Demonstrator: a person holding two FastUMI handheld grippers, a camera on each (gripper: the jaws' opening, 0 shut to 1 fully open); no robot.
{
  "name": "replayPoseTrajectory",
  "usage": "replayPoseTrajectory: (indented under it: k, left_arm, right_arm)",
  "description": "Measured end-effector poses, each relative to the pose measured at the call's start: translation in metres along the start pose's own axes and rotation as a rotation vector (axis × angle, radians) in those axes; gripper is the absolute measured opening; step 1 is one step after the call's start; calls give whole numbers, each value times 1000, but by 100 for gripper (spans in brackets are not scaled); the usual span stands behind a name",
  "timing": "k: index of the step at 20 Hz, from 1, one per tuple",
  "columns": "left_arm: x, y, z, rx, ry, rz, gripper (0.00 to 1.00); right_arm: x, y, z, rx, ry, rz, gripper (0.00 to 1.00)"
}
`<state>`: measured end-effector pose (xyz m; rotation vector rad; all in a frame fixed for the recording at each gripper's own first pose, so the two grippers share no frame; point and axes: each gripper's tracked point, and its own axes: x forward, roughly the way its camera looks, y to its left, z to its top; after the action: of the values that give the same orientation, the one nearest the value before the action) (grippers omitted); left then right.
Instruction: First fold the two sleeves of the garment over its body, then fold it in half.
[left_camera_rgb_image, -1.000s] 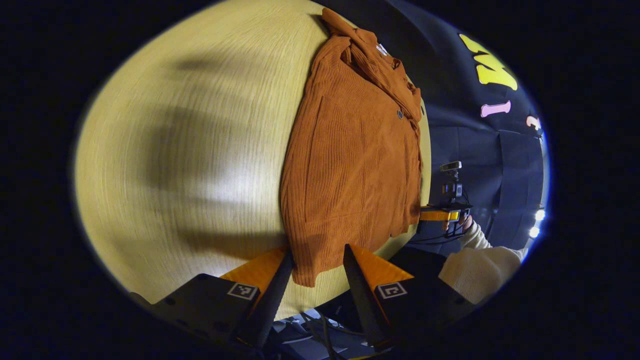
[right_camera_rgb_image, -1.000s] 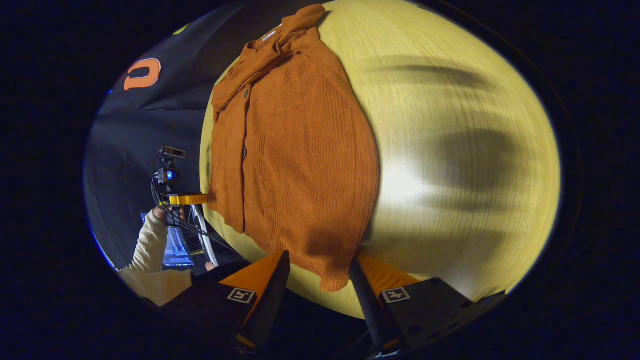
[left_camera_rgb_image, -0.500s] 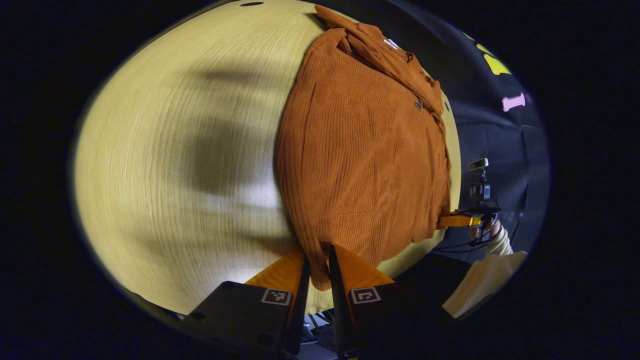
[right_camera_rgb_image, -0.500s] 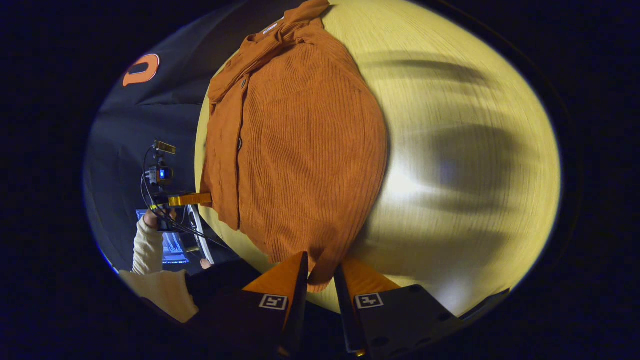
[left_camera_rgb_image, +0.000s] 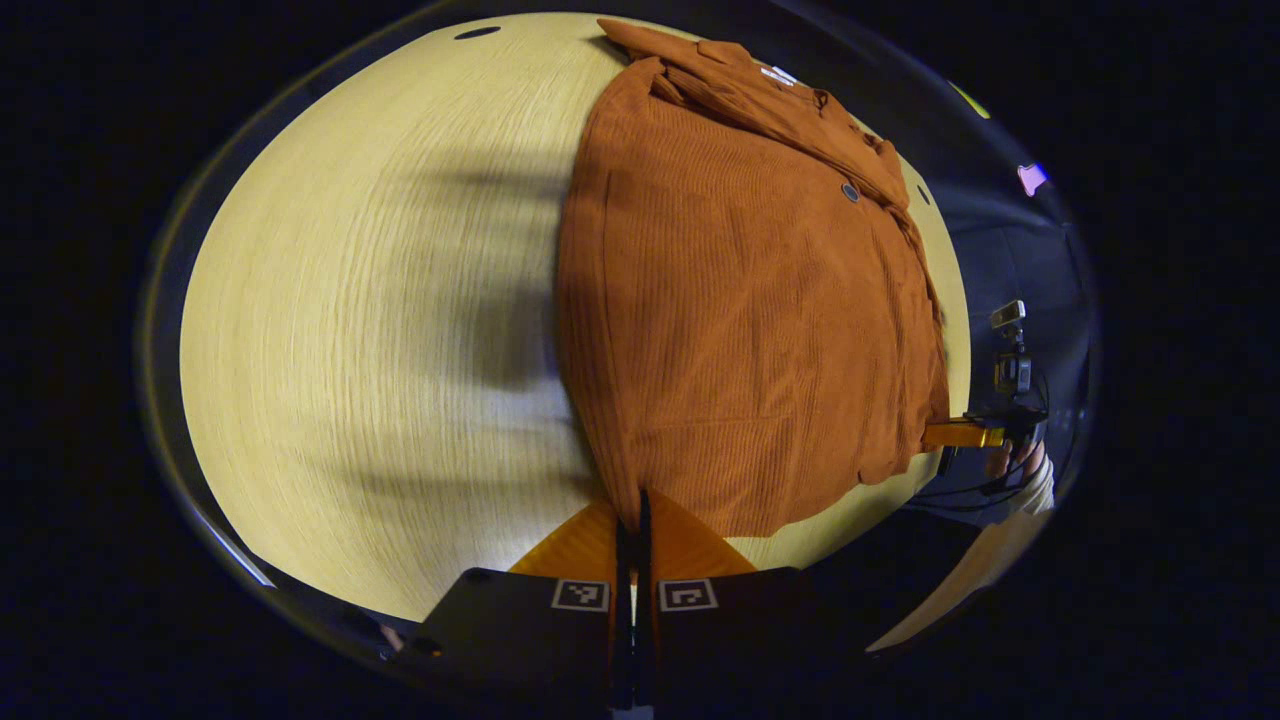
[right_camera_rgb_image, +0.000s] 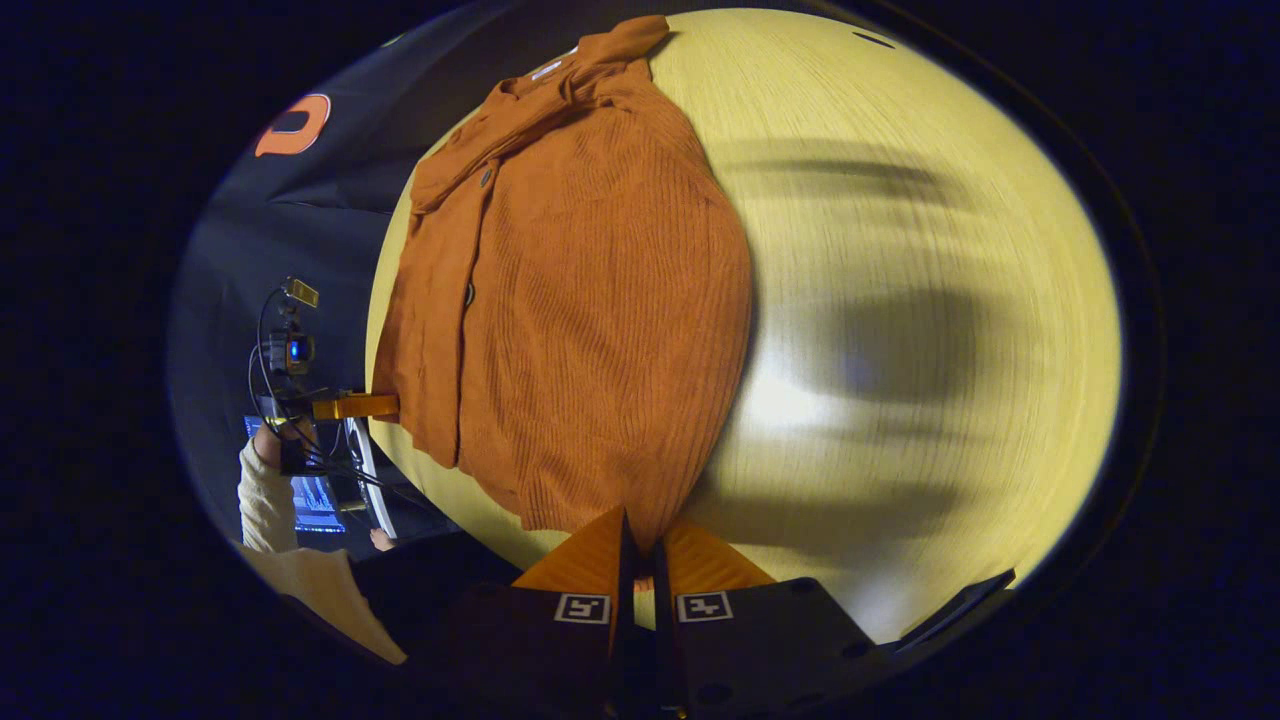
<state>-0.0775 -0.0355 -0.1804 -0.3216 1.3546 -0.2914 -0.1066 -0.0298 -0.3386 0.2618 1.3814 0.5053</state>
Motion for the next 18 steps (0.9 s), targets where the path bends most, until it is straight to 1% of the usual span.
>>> replayPoseTrajectory:
  k: [2, 4, 7, 10, 11, 13, 15, 17, 18]
  left_arm:
    - [-7, -10, 11, 14, -34, 15, 4]
    - [-15, -22, 27, 5, -83, 39, 4]
    - [-34, -61, 59, 15, -167, 28, 4]
    - [-62, -100, 95, 62, -240, 27, 4]
    - [-78, -95, 97, 74, -267, 22, 4]
    - [-93, -118, 130, 108, -335, 8, 4]
    - [-110, -134, 158, 149, -408, -11, 4]
    - [-121, -138, 181, 172, -456, -15, 4]
    - [-126, -141, 194, 177, -475, -13, 4]
  right_arm:
    - [-13, 11, 3, -23, -39, 26, 10]
    - [-27, 22, 11, -46, -79, 40, 10]
    - [-52, 47, 30, -100, -138, 68, 10]
    - [-84, 80, 57, -156, -207, 123, 10]
    - [-93, 88, 69, -182, -228, 128, 10]
    - [-108, 101, 98, -214, -274, 137, 10]
    - [-123, 112, 125, -220, -306, 153, 10]
    - [-135, 115, 148, -247, -330, 132, 10]
    - [-142, 113, 160, -276, -339, 95, 10]
